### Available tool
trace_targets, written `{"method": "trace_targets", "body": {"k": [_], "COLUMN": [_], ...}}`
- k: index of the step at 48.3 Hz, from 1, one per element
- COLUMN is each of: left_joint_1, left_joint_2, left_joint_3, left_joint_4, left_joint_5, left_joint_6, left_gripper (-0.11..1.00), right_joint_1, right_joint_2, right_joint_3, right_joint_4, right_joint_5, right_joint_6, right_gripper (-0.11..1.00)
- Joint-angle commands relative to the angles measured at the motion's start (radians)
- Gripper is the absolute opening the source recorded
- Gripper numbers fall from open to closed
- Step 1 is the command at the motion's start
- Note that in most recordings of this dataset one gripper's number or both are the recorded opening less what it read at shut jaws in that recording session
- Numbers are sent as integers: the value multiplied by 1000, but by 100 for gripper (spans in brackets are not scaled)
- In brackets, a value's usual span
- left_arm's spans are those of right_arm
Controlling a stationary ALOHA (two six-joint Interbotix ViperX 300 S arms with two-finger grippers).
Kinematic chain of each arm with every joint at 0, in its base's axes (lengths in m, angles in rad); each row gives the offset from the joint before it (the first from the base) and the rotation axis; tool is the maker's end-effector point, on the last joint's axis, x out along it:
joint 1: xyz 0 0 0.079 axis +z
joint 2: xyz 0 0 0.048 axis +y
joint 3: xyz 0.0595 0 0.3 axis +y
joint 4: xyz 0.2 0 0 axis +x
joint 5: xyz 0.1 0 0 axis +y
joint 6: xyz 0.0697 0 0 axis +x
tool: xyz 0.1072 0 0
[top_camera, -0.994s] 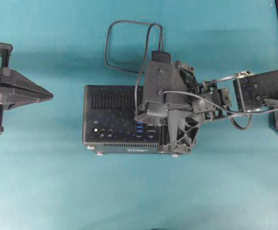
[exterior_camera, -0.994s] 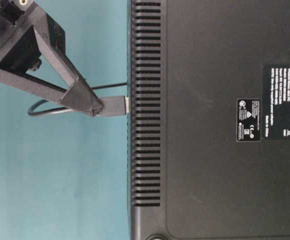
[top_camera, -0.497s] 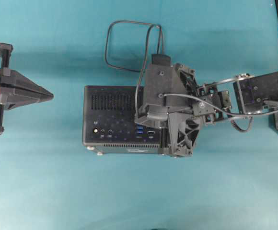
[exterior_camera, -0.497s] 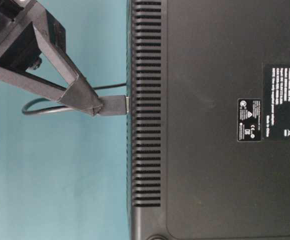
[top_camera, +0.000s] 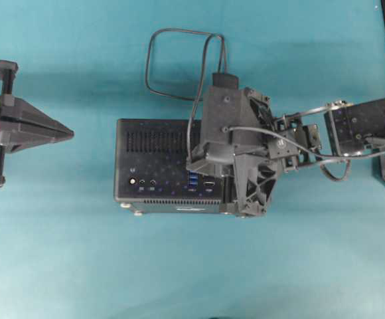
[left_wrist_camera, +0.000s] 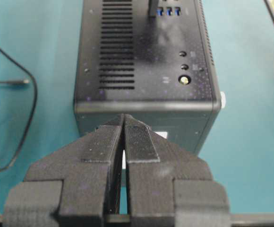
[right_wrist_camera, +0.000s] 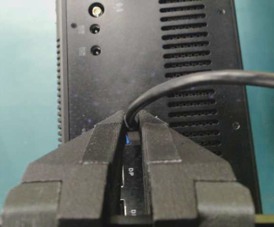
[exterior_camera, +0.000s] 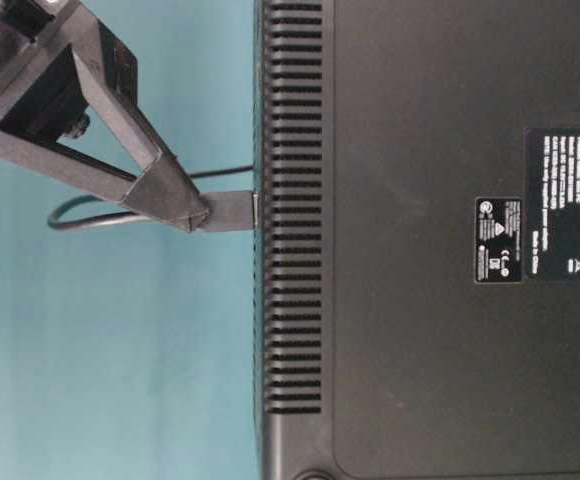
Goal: Insert the USB into the PC box with both arms.
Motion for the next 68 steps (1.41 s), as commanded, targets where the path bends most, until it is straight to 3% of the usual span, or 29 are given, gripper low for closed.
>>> {"method": "trace_targets", "body": {"k": [1, 28, 54, 68], "left_joint_1": [0, -2, -3, -3], "left_joint_2": [0, -2, -2, -2], "left_joint_3": [-14, -12, -11, -15], "left_joint_4": [2, 2, 2, 2], "left_joint_5": [-9, -9, -8, -5], "left_joint_6": [0, 0, 0, 0], "left_gripper": [0, 0, 0, 0], "right_joint_1": [75, -23, 95, 63], "right_joint_2": [31, -3, 17, -14], "right_joint_3": [8, 20, 71, 83], "right_joint_4": [48, -12, 18, -41], "right_joint_5": [5, -29, -75, -75], "right_joint_6": [11, 8, 11, 8], "right_gripper": [7, 7, 7, 7]}}
